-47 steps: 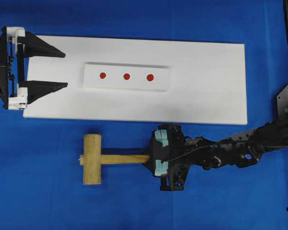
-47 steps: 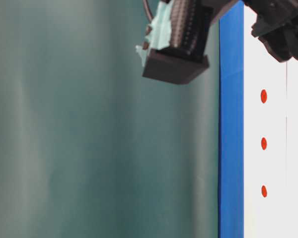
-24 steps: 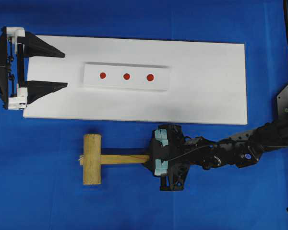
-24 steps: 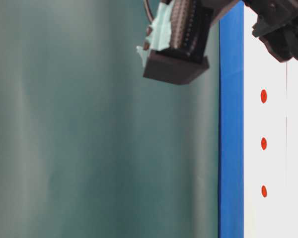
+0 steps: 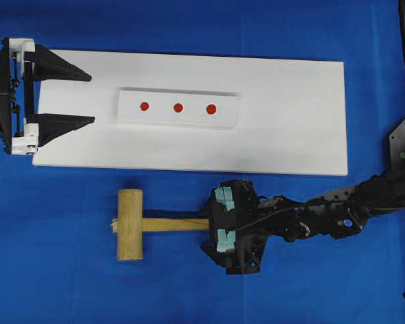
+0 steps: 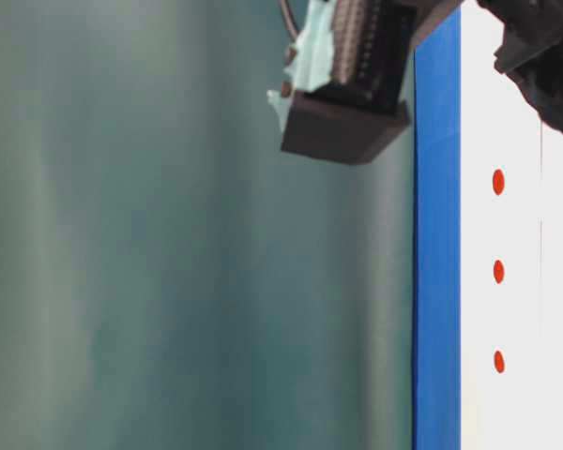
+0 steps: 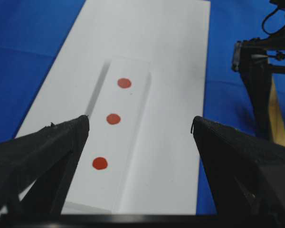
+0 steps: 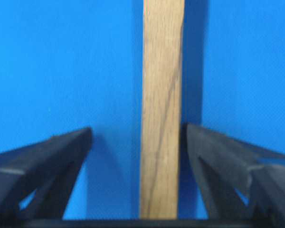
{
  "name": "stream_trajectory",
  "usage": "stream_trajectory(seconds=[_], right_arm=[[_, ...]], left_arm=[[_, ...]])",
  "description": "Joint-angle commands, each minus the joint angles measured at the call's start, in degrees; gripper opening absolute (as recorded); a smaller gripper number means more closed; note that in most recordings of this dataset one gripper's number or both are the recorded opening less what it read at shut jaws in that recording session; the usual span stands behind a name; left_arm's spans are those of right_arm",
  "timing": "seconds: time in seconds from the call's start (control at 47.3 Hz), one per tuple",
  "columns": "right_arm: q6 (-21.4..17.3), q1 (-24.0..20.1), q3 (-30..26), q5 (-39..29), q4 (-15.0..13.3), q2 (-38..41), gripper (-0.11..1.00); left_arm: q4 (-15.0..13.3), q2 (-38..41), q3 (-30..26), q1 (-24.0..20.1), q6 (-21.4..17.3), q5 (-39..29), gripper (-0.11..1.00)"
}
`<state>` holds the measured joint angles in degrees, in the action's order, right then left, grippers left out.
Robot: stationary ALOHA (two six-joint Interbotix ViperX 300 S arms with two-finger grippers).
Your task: Hit the mark with a hammer.
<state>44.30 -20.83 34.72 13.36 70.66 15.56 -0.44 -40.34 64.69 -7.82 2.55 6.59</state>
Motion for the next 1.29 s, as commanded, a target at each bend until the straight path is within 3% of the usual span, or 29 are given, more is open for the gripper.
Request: stream_trajectory(seconds=[0.0, 0.063, 0.317, 0.508, 0.867, 1.269], right_arm=[[0.26, 0.26, -0.26, 0.26, 0.18, -3.78, 0.90], [0.70, 0.35, 0.26, 0.35, 0.09, -5.80, 0.85], [3.60, 3.69, 4.31, 0.44, -0.79, -16.17, 0.87], [8.17, 8.26, 7.91, 0.18, -0.79, -23.55, 0.87], [13.36, 16.79, 12.92, -3.16, -0.79, -33.57, 0.87], [14.94, 18.37, 21.62, -5.19, -0.79, -51.68, 0.87]], left_arm=[[0.00, -0.18, -0.62, -0.18, 0.09, 0.26, 0.87], [0.00, -0.18, -0.53, -0.18, 0.18, 0.09, 0.87], [0.00, -0.18, -0.62, -0.18, -0.44, -0.53, 0.87], [0.00, -0.18, -0.53, -0.09, -0.53, -0.70, 0.87], [0.00, -0.26, -0.62, 0.00, -0.62, -0.70, 0.87], [0.09, -7.12, 1.41, 0.62, -1.14, -0.70, 0.87]])
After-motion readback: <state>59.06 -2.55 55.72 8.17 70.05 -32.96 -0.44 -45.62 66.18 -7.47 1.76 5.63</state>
